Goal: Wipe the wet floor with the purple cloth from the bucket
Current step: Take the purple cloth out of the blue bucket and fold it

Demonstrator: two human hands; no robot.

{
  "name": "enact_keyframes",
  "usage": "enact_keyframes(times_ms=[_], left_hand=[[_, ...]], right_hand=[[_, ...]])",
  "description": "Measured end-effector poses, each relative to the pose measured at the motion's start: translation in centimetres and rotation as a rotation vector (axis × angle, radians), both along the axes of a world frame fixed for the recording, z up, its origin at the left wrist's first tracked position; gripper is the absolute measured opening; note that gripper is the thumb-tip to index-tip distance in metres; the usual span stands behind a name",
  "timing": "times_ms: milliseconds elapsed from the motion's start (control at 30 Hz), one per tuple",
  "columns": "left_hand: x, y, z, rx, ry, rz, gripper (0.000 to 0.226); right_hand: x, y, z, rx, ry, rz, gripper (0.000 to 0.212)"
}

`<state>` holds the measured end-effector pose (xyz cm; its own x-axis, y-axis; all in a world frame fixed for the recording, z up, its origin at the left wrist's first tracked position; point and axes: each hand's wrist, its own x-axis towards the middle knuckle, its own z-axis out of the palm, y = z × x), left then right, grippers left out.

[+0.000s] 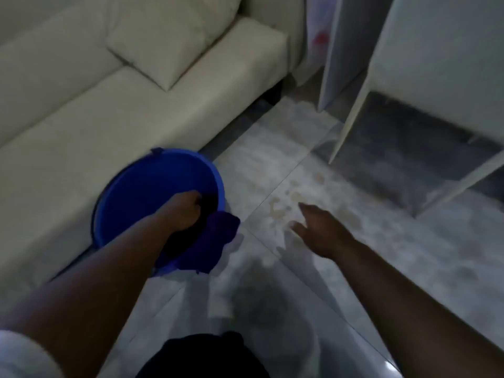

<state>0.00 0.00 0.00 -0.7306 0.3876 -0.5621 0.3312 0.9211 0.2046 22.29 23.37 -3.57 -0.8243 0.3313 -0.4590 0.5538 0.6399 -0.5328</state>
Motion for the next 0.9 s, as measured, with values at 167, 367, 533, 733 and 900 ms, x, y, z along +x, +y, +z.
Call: enact_keyframes(times_ms=[167, 367, 533, 733, 900], left_hand=[[-1.5, -3.0, -8.7, 0.026, -0.365, 0.184, 0.037], [-2.2, -3.4, -11.9, 0.226, -0.485, 0.357, 0.023], [-3.9, -5.0, -11.0, 0.352, -0.39, 0.561, 0.024], [-3.9, 0.2, -5.9, 0.663, 0.001, 0.087, 0.029], [0.9, 10.7, -9.4, 0.613, 0.18, -0.288, 0.014]], right_hand=[[-5.5, -9.3, -12.0, -0.764, 0.069, -0.277, 0.059], [-9.3, -14.1, -16.6, -1.294, 0.261, -0.363, 0.021], [-8.1, -12.9, -16.3, -1.307, 0.435, -0.473, 0.029], [-5.2, -6.2, -15.5, -1.047, 0.753, -0.549, 0.023], [-1.1, 0.7, -16.9, -0.672, 0.772, -0.628, 0.025]])
